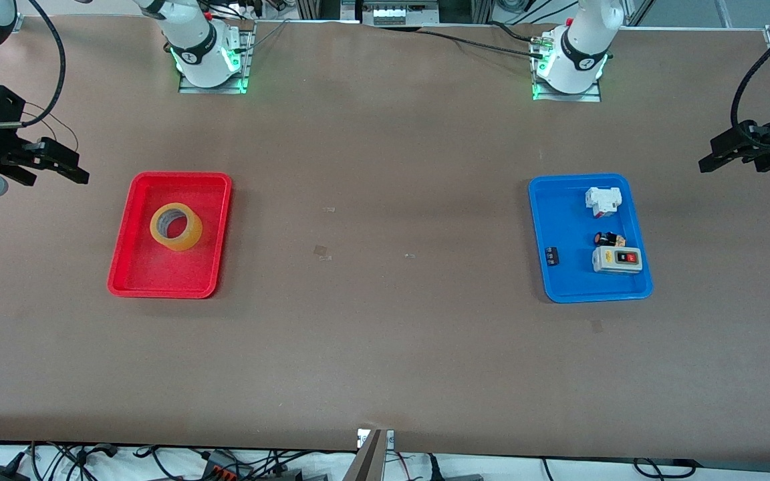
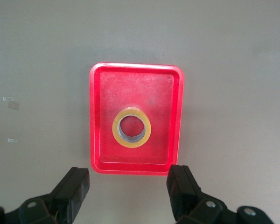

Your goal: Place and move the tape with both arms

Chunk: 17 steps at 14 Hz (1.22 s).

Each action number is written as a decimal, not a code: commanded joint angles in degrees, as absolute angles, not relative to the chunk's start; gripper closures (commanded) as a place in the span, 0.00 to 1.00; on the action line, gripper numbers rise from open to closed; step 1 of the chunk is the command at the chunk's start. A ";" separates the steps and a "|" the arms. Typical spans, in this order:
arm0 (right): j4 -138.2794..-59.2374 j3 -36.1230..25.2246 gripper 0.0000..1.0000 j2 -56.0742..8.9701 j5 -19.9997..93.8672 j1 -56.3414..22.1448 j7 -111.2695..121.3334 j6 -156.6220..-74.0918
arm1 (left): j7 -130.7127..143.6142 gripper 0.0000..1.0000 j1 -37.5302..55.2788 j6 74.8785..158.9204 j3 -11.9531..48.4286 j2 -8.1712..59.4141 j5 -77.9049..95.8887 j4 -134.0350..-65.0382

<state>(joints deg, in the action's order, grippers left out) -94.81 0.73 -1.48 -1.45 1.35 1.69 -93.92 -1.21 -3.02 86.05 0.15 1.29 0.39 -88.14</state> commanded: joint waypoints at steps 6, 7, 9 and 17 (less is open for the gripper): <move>-95.54 0.79 0.00 -0.17 -0.88 1.41 1.67 -93.69 | -1.32 0.00 -3.34 85.78 0.35 1.49 0.62 -87.36; -95.45 0.70 0.00 -0.18 -0.88 1.41 1.67 -93.69 | -1.32 0.00 -3.34 85.78 0.35 1.49 0.62 -87.45; -95.10 0.79 0.00 -0.44 -0.88 1.49 1.67 -94.13 | -1.23 0.00 -3.34 85.78 0.35 1.49 0.62 -87.45; -94.66 0.97 0.00 -1.58 -1.41 1.41 1.76 -94.13 | -0.79 0.00 -3.25 85.78 0.70 1.49 0.62 -87.45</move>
<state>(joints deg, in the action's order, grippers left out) -94.81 0.75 -1.86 -1.45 1.34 1.69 -94.03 -1.21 -2.98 86.05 0.28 1.29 0.39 -88.14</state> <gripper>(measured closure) 0.000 0.000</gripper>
